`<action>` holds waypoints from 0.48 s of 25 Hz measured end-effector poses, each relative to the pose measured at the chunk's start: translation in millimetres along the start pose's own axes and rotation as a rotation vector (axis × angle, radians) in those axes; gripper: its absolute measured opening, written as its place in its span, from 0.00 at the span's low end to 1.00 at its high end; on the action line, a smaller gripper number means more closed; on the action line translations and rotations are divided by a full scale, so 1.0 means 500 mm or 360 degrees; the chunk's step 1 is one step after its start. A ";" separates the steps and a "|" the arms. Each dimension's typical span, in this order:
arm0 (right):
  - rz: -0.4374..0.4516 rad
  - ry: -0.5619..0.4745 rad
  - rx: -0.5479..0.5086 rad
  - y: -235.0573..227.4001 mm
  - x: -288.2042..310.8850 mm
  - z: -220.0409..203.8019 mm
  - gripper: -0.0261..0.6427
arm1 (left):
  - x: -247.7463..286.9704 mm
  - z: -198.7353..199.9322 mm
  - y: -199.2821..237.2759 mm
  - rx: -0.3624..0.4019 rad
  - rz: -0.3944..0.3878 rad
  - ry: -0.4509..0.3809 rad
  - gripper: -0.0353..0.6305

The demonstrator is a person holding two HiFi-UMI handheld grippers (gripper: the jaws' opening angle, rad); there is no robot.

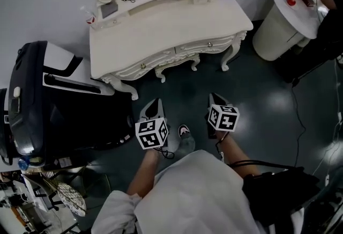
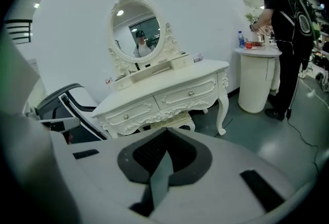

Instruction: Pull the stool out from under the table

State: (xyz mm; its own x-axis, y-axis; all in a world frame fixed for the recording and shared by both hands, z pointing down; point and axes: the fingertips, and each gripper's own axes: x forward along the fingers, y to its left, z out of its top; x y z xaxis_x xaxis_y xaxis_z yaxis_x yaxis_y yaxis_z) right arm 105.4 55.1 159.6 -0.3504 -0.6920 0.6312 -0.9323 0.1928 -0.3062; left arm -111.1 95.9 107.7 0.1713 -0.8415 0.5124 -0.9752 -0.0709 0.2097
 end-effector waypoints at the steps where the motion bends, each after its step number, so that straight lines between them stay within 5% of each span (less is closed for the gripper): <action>1: -0.0001 0.0005 -0.0013 0.008 0.015 0.012 0.04 | 0.016 0.008 0.011 -0.0004 -0.0005 0.0001 0.06; 12: -0.0043 0.0044 -0.0079 0.033 0.117 0.089 0.04 | 0.136 0.039 0.096 -0.0080 -0.0023 0.0044 0.06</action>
State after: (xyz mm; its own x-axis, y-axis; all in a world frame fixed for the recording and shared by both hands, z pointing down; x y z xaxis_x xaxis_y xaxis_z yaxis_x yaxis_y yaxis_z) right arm 73.5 -13.1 159.6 -0.3266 -0.6781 0.6584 -0.9446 0.2091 -0.2532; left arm -149.1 24.9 136.2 0.1900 -0.8256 0.5314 -0.9644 -0.0555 0.2585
